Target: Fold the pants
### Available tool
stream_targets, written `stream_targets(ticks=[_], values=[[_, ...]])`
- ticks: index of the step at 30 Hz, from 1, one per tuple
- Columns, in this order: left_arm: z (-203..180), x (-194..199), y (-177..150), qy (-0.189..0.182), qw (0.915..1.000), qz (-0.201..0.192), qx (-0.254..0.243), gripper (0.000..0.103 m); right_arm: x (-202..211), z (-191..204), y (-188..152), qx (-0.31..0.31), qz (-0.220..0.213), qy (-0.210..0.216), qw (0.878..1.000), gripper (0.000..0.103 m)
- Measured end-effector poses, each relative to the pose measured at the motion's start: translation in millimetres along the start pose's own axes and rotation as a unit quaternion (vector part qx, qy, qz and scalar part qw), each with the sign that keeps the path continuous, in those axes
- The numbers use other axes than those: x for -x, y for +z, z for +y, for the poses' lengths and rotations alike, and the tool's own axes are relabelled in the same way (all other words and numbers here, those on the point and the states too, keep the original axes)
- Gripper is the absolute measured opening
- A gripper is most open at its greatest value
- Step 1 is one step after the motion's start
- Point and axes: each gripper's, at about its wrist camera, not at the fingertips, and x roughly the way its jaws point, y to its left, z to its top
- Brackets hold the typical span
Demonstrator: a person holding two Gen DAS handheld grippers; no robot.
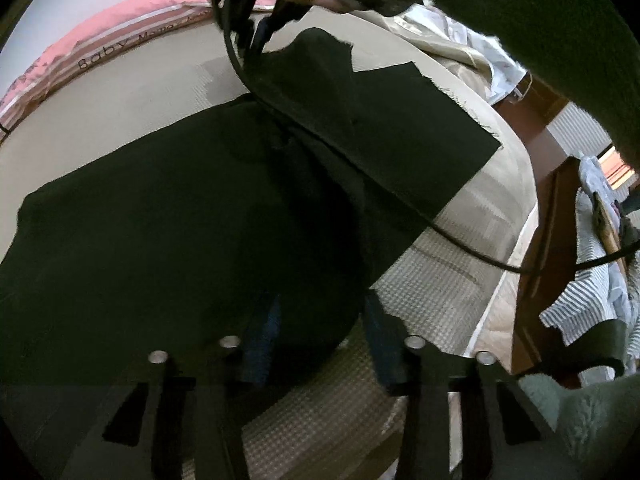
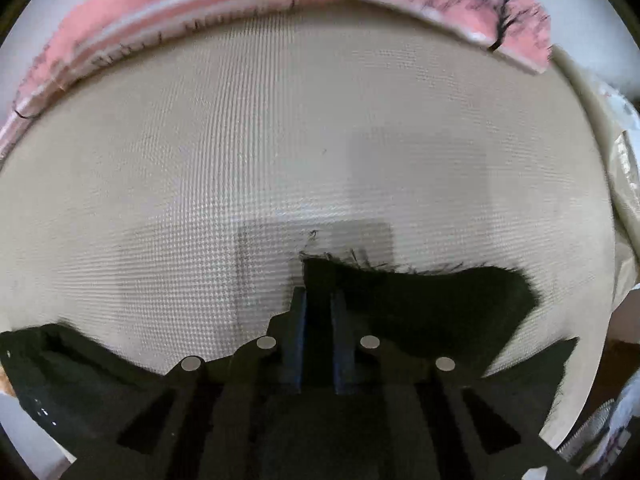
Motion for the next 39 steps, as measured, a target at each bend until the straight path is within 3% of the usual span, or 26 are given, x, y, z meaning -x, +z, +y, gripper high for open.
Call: stream_targets(ticks=[5, 8, 13, 19, 25, 30, 31, 34, 37, 39], values=[[-8.0, 1.9, 1.8, 0.002, 0.9998, -0.012, -0.015, 0.012, 61.4, -53.4, -30.1, -0.052, -0.069, 0.047, 0.995, 0.007], [-13.5, 1.7, 4.4, 0.007, 0.9995, -0.016, -0.024, 0.011, 104.3, -99.5, -59.9, -0.092, -0.117, 0.058, 0.987, 0.007], [-20.9, 3.8, 6.9, 0.008, 0.9991, -0.025, -0.032, 0.010, 133.0, -160.5, -110.1, -0.161, -0.140, 0.072, 0.974, 0.007], [-28.8, -1.6, 5.9, 0.020, 0.9985, -0.023, -0.046, 0.010, 107.0, -228.3, -176.3, -0.258, -0.121, 0.083, 0.955, 0.006], [-36.8, -9.6, 2.6, 0.026, 0.9979, -0.011, -0.059, 0.010, 55.4, -255.3, -235.1, -0.322, -0.073, 0.081, 0.940, 0.006], [-36.4, -19.3, 0.6, 0.019, 0.9981, 0.015, -0.057, 0.010, 24.7, -264.7, -243.9, -0.343, -0.029, 0.092, 0.934, 0.008], [-35.5, -19.2, 1.6, 0.018, 0.9983, 0.015, -0.053, 0.010, 23.9, -264.9, -241.4, -0.333, -0.027, 0.095, 0.938, 0.010], [-30.0, -11.1, 5.3, -0.001, 0.9992, 0.010, -0.038, 0.016, 34.2, -270.1, -238.2, -0.323, -0.025, 0.079, 0.943, 0.026], [-17.6, 5.5, 10.3, -0.040, 0.9992, -0.001, -0.003, 0.020, 55.9, -282.8, -230.4, -0.303, -0.060, 0.075, 0.948, 0.028], [-5.8, 20.2, 14.5, -0.048, 0.9986, -0.017, 0.016, 0.037, 68.9, -288.6, -222.2, -0.285, -0.088, 0.081, 0.951, 0.029]])
